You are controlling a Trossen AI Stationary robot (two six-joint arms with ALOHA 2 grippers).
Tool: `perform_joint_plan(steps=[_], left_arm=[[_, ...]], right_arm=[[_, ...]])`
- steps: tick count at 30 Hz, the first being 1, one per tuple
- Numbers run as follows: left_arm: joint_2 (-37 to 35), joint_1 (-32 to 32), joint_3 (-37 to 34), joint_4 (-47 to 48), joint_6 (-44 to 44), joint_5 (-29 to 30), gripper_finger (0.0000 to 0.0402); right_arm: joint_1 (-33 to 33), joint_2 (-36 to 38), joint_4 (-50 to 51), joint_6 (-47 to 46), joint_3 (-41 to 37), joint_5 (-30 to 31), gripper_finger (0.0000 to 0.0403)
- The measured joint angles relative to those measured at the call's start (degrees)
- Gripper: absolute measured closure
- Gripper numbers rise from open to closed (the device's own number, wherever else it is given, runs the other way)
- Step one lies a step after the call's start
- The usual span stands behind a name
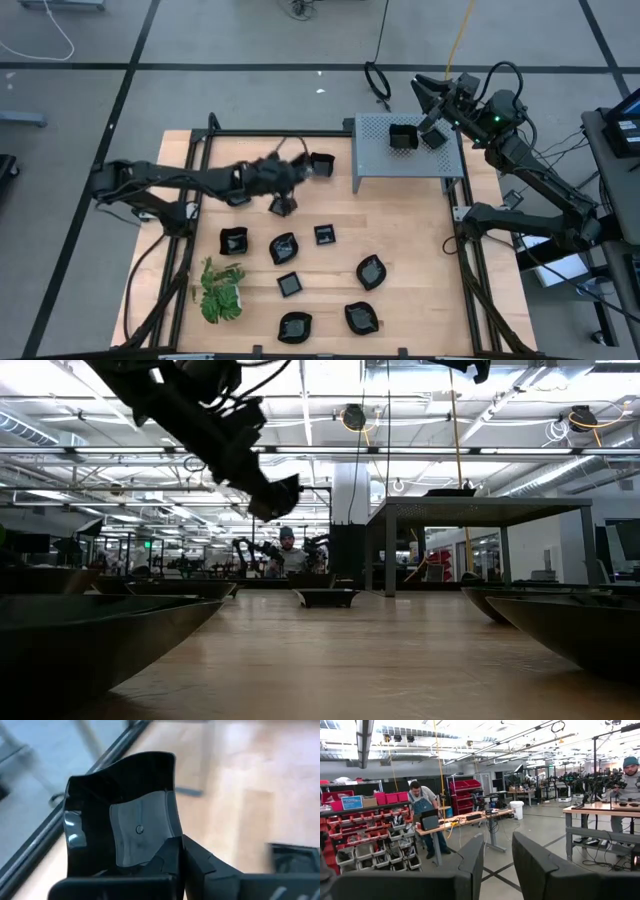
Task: Pick & Place Mini shaped plates
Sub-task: Move the black distorted square plate to the middle of the table
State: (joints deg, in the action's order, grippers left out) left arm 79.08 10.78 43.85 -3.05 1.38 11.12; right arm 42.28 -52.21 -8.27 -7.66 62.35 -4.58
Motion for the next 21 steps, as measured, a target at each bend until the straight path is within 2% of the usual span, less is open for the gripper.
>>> perform_joint_plan(steps=[6,12,17,21], left_arm=[[5.4,-7.7,0.8,-2.6,3.5,-0.2,0.0398],[13.1,-12.5,8.7,-2.8,14.0,-0.3,0.0392],[20.5,-11.8,16.8,1.5,22.5,-1.9,0.0392],[26.0,-10.1,22.8,5.1,29.6,-6.3,0.0391]], right_arm=[[0.0,-0.5,0.0,-0.1,0.0,0.0,0.0314],[0.0,-2.3,0.0,-0.4,0.0,0.0,0.0314],[0.0,-4.4,0.6,-5.3,0.0,-0.2,0.0314],[0.0,-5.6,1.1,-7.1,0.0,-0.6,0.0314]])
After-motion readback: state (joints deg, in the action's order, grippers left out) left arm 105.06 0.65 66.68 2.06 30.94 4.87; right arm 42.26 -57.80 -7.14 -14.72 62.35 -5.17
